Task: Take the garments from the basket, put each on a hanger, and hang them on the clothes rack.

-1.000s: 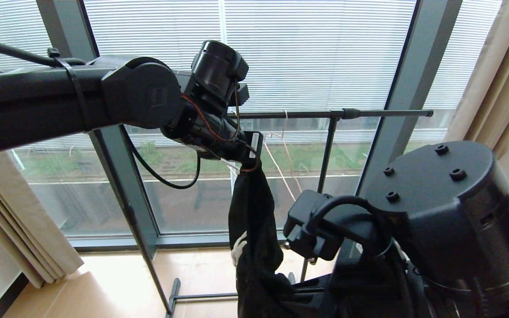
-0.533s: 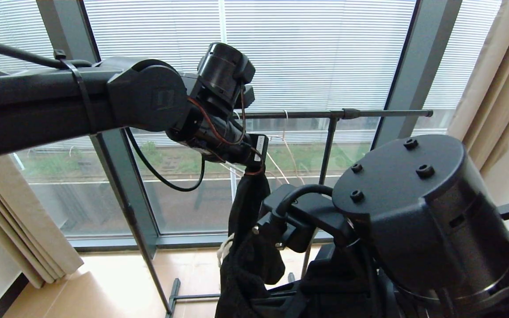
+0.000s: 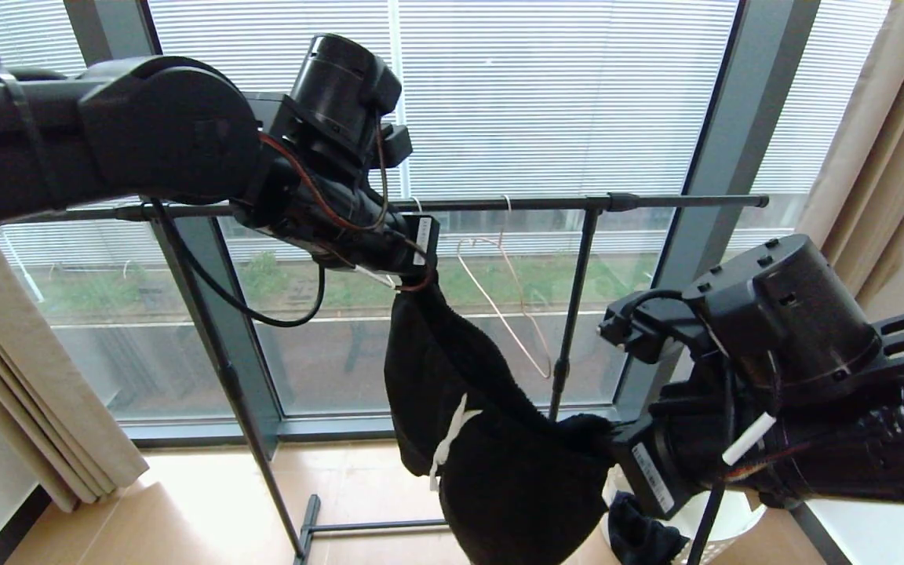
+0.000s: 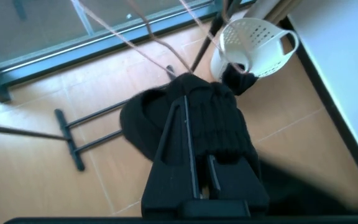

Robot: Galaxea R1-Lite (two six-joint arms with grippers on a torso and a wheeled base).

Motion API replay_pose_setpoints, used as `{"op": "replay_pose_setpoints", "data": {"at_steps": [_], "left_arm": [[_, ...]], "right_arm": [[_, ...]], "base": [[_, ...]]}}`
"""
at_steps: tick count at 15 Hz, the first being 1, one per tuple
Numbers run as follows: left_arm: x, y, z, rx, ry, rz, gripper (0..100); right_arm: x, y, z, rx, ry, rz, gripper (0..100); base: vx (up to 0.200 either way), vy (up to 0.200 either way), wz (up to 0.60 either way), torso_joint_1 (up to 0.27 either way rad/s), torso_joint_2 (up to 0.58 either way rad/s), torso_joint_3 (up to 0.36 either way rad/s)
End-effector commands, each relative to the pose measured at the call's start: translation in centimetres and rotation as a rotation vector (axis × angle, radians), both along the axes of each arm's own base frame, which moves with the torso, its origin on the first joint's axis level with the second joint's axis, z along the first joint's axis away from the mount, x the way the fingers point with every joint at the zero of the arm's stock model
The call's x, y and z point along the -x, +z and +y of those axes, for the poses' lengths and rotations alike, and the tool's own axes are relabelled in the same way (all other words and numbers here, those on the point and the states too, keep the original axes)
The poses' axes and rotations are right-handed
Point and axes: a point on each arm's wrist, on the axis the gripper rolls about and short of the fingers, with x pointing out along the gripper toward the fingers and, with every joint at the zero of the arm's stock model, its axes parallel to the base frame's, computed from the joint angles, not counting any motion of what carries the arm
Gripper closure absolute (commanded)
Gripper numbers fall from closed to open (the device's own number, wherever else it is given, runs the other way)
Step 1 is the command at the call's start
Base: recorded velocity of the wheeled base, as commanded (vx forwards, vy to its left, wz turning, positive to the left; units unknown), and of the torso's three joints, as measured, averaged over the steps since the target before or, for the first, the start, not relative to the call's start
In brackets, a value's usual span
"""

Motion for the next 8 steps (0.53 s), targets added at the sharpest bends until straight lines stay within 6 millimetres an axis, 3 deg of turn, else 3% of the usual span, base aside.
{"op": "replay_pose_setpoints", "data": {"at_steps": [1,2,3,4,7,8], "left_arm": [[2.1,1.4,2.8,-0.023,0.016,-0.010,100],[2.4,1.3,3.2,-0.034,0.014,-0.006,100],[3.9,1.1,4.6,-0.076,0.008,0.006,100],[5.0,0.9,5.3,-0.097,-0.002,0.015,100],[8.2,-0.9,5.9,-0.176,-0.079,0.065,100],[9.7,-2.2,5.5,-0.206,-0.128,0.102,100]], "right_arm": [[-4.0,-0.4,-1.7,0.008,-0.150,-0.023,100],[-4.7,-0.3,-1.8,0.004,-0.168,-0.029,100],[-7.4,0.4,-2.0,-0.017,-0.224,-0.059,100],[-8.6,0.9,-1.4,-0.032,-0.229,-0.078,100],[-11.6,2.7,0.8,-0.085,-0.227,-0.154,100],[-12.9,2.8,2.6,-0.082,-0.229,-0.191,100]], "base": [[0.000,0.000,0.00,0.000,0.00,0.000],[0.000,0.000,0.00,0.000,0.00,0.000],[0.000,0.000,0.00,0.000,0.00,0.000],[0.000,0.000,0.00,0.000,0.00,0.000],[0.000,0.000,0.00,0.000,0.00,0.000],[0.000,0.000,0.00,0.000,0.00,0.000]]}}
